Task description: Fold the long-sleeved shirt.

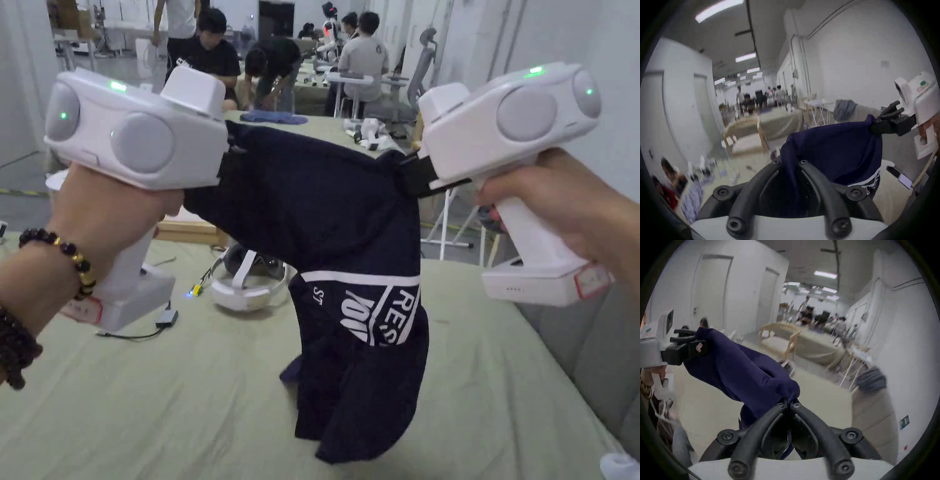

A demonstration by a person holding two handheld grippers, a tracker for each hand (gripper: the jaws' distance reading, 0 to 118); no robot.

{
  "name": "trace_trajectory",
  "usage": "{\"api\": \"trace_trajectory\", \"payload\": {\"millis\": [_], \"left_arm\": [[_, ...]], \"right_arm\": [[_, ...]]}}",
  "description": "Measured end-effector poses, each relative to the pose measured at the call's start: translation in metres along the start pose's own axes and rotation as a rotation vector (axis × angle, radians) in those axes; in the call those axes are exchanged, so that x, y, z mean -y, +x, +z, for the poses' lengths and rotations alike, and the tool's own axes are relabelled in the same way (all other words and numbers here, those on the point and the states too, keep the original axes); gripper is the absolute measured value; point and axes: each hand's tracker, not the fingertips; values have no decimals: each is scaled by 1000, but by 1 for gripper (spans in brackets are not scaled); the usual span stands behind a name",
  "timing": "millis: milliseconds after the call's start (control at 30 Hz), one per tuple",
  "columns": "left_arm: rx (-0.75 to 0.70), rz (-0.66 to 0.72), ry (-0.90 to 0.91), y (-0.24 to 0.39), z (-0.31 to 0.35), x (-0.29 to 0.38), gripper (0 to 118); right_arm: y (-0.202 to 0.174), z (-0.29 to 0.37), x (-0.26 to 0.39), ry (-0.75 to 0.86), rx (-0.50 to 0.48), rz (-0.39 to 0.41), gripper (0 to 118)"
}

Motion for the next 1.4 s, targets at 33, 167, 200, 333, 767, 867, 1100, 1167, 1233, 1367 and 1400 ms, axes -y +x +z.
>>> {"api": "trace_trajectory", "payload": {"millis": [33, 167, 200, 333, 767, 867, 1100, 1167, 1233, 1367, 1400], "left_arm": [[-7, 7, 18, -2, -2, -26, 16], [-17, -4, 81, -4, -1, -104, 16], [-17, -1, 84, -3, 0, -117, 16], [-19, 12, 102, 2, 2, -130, 16], [109, 57, -263, 61, -82, 100, 16], [139, 110, -340, 65, -87, 153, 16], [168, 122, -345, 84, 12, 256, 16], [196, 175, -417, 90, 45, 301, 16], [210, 216, -510, 102, 67, 347, 16], [259, 245, -760, 123, 71, 442, 16], [264, 259, -772, 125, 70, 456, 16]], "right_arm": [[16, -6, -21, 10, 24, 1, 1], [44, 16, -91, 91, 123, 4, 1], [50, 20, -100, 104, 131, -13, 1], [55, 40, -95, 166, 138, -88, 1], [15, -120, 143, -158, 10, -228, 1], [1, -132, 185, -234, -30, -261, 1], [-69, -30, 290, -194, -98, -277, 1], [-98, -3, 339, -221, -121, -318, 1], [-125, 7, 388, -326, -156, -364, 1], [-169, -4, 469, -584, -166, -372, 1], [-172, -9, 481, -602, -148, -358, 1]]}}
